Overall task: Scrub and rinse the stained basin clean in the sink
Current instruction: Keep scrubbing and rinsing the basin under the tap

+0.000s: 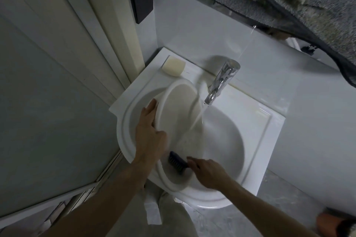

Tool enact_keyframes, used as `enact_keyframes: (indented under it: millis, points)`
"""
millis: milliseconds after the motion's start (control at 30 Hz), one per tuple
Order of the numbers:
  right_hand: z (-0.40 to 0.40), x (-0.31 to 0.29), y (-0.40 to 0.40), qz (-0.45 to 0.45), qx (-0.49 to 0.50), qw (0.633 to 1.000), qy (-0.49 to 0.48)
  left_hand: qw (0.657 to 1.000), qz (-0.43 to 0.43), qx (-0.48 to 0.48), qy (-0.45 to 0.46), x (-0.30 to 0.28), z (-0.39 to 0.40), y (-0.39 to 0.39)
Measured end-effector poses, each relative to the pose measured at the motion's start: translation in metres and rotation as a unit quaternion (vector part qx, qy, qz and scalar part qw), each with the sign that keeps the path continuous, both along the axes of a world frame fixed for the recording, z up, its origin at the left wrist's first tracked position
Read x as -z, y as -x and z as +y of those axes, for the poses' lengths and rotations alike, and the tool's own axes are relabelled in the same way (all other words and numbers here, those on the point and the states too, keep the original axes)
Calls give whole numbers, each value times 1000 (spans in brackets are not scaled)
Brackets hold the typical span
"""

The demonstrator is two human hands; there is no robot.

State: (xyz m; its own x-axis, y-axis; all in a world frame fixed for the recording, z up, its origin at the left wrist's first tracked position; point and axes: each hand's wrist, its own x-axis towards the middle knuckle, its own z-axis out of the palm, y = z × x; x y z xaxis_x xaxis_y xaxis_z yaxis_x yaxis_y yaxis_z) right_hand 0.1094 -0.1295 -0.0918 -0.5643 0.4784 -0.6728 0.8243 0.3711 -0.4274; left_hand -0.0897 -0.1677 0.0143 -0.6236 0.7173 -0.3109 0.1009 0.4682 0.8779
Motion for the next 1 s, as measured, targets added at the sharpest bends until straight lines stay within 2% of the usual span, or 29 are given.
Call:
enact_keyframes:
  millis: [100,233,300,367,433,500,567,600,633,733,800,900,1000]
  points:
    - [29,19,-2,-15,-108,988,-109,1000,-5,8,23,-6,16,9]
    - [89,41,10,-49,-125,950,-282,999,1,26,38,-11,25,12]
    - [104,39,17,-70,-120,932,-335,999,6,25,46,-13,27,16]
    - [103,40,19,-50,-161,936,-308,998,5,18,53,-14,29,21]
    - [96,39,16,-38,-224,945,-234,998,8,10,57,-15,31,24]
    - [105,37,15,-32,-242,940,-240,998,9,12,59,-16,31,25]
    - [114,34,18,-40,-175,934,-310,998,6,11,61,-16,31,25]
    - [114,33,20,-45,-141,937,-315,998,2,8,61,-16,31,26]
    - [111,33,22,-42,-120,950,-284,998,-2,5,60,-18,32,27]
    - [90,41,18,-35,-79,993,-79,997,-26,-9,66,-21,34,30]
    - [81,47,13,-24,26,999,-10,997,-39,-19,69,-22,34,31]
    - [69,51,35,-20,201,979,15,994,-54,-32,88,-24,31,30]
    - [59,40,90,58,322,945,17,992,-63,-38,98,-25,30,24]
